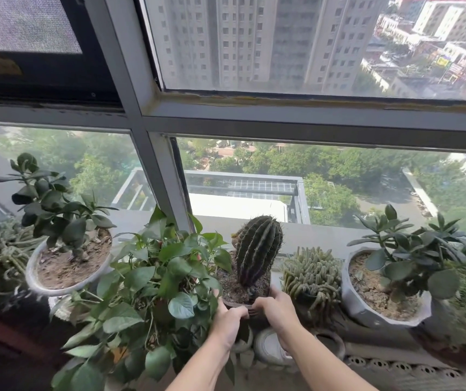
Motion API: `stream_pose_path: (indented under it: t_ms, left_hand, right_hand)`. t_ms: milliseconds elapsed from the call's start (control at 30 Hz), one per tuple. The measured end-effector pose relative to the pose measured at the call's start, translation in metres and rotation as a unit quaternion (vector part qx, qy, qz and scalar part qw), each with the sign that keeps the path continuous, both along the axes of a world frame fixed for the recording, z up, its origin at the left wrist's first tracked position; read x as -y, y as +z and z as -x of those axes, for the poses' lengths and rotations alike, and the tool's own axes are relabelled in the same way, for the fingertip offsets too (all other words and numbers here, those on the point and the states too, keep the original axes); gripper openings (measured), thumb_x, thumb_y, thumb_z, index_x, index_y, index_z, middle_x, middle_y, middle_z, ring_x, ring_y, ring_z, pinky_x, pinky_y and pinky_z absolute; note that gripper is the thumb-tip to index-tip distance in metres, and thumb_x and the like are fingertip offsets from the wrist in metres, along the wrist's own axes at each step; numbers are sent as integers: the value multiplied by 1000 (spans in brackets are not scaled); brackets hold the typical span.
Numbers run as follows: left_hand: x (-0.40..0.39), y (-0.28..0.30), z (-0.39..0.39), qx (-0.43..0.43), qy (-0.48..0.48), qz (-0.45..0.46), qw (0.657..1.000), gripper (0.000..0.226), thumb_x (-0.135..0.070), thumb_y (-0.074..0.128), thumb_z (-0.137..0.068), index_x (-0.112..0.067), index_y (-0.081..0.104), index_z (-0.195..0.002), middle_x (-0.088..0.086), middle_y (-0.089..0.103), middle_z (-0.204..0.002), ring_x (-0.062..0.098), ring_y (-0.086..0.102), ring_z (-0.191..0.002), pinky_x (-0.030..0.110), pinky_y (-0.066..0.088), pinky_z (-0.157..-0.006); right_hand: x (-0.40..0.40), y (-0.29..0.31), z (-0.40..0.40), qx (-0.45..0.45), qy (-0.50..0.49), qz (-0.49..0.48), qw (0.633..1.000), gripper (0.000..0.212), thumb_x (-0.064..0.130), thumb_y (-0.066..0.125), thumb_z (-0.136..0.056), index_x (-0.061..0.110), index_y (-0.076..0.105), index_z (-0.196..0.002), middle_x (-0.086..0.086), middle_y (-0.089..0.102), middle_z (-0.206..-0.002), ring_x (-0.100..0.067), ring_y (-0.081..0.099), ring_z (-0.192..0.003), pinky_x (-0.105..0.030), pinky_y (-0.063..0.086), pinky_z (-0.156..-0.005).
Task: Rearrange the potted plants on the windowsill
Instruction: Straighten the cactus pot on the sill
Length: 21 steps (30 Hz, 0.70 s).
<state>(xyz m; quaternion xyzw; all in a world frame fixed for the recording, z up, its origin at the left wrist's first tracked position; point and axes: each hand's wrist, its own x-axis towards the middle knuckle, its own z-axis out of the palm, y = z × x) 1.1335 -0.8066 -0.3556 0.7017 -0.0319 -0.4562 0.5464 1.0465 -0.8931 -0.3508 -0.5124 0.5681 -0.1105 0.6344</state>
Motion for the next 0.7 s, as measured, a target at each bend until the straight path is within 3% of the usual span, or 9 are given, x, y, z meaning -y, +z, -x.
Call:
stream_pose_path:
  t_ms: [100, 233, 300, 367, 467, 567, 633, 700]
  left_hand:
    - [-1, 4, -1, -4, -3, 4, 1000, 112, -15, 63, -49, -7, 27, -155, 19, 48, -150, 33, 49, -133, 44, 35, -116]
    - [1, 11, 1, -17, -20, -7, 1000, 123, -22, 68, -52, -16, 9, -159, 16, 41, -154, 31, 47, -135, 43, 36, -115]
    - [3, 16, 3, -26, -38, -16, 999, 120, -22, 71, -50, -11, 17, -156, 19, 53, -142, 31, 58, -120, 40, 46, -102]
    - [6, 16, 3, -7, -54, -29, 998, 112, -21, 70, -49, -7, 24, -151, 16, 57, -132, 28, 60, -111, 34, 46, -94]
    - [6, 18, 4, 60, -101, -56, 991, 119, -20, 70, -55, -8, 9, -157, 10, 50, -142, 25, 55, -121, 35, 42, -106]
    - [4, 24, 9, 81, -140, -80, 984, 117, -9, 72, -69, -9, -5, -158, 13, 50, -146, 26, 53, -126, 32, 39, -108]
    - [5, 34, 9, 101, -172, -126, 972, 111, -13, 71, -75, -4, -2, -158, 18, 49, -148, 28, 51, -130, 30, 39, -107]
    - [3, 54, 10, 151, -232, -183, 943, 95, -22, 69, -80, 1, 17, -156, 20, 44, -152, 30, 47, -135, 29, 40, -104]
  right_hand:
    - [0, 1, 1, 3, 8, 1, 1000, 39, 13, 64, -55, 19, 70, -93, -11, 75, -90, -33, 70, -94, -48, 56, -86]
    - [0, 2, 3, 14, 20, -6, 1000, 41, 5, 62, -61, 21, 69, -99, -11, 76, -93, -33, 71, -94, -49, 57, -87]
    - [1, 3, 5, 14, 30, -11, 999, 43, 4, 61, -62, 21, 69, -101, -11, 77, -94, -33, 72, -94, -49, 58, -88]
    - [2, 3, 8, 6, 40, -9, 999, 42, 7, 61, -61, 20, 69, -99, -10, 77, -95, -32, 71, -94, -47, 57, -88]
    - [1, 8, 13, -17, 63, -1, 998, 37, 9, 62, -58, 18, 70, -94, -11, 75, -92, -28, 66, -87, -40, 54, -79]
    - [-2, 19, 21, -40, 75, 12, 996, 14, 8, 63, -59, 18, 62, -69, -3, 64, -71, -22, 56, -74, -33, 42, -69]
    - [-3, 30, 28, -47, 95, 35, 994, 14, 5, 63, -61, 19, 62, -59, 1, 60, -64, -21, 54, -70, -31, 40, -67]
    - [-3, 44, 36, -57, 117, 74, 989, 18, 4, 63, -64, 20, 73, -67, 5, 57, -64, -24, 58, -72, -30, 40, -66]
